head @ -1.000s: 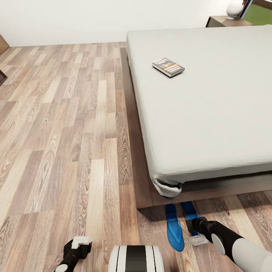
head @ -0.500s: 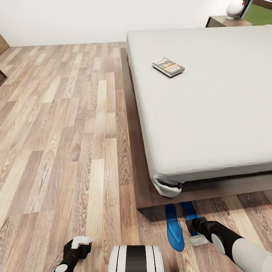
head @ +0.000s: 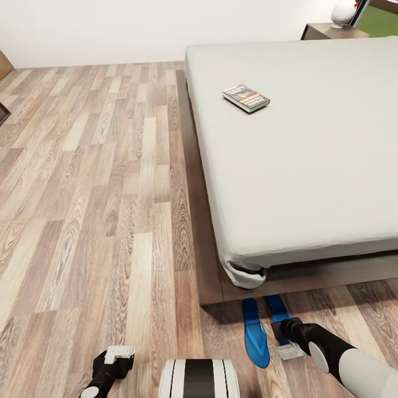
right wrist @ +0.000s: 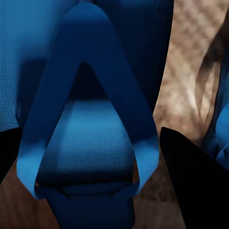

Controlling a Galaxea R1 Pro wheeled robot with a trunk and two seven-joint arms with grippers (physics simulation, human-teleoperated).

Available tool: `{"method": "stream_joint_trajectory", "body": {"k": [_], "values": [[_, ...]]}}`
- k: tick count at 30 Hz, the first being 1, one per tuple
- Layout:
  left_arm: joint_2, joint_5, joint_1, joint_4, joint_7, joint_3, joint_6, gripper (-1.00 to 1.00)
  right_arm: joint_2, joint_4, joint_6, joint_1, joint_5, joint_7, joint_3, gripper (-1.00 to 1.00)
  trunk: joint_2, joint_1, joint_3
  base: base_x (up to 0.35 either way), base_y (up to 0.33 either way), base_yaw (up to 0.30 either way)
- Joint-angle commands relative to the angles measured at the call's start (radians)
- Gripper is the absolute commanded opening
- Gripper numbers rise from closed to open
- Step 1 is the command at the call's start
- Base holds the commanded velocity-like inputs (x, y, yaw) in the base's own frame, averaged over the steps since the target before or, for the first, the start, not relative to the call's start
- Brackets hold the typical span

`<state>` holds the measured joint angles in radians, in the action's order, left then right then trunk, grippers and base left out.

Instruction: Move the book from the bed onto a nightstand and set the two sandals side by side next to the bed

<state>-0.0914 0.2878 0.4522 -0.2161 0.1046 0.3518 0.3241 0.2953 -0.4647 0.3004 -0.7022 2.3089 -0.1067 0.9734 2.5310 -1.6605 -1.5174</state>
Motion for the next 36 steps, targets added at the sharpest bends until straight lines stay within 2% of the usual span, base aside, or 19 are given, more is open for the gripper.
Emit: {"method": "stream_joint_trajectory", "body": {"k": [1,36], "values": [[0.0,0.007,0.0,0.0,0.005,0.009,0.003,1.0,0.001,-0.003,0.005,0.0,0.003,-0.004,0.004,-1.0,0.0,0.0,-0.001,0.0,0.0,0.0],[0.0,0.007,0.0,0.0,0.005,0.009,0.005,1.0,0.001,0.002,0.005,0.0,0.001,0.017,0.003,-1.0,0.0,0.0,-0.001,0.0,0.0,0.0]]}}
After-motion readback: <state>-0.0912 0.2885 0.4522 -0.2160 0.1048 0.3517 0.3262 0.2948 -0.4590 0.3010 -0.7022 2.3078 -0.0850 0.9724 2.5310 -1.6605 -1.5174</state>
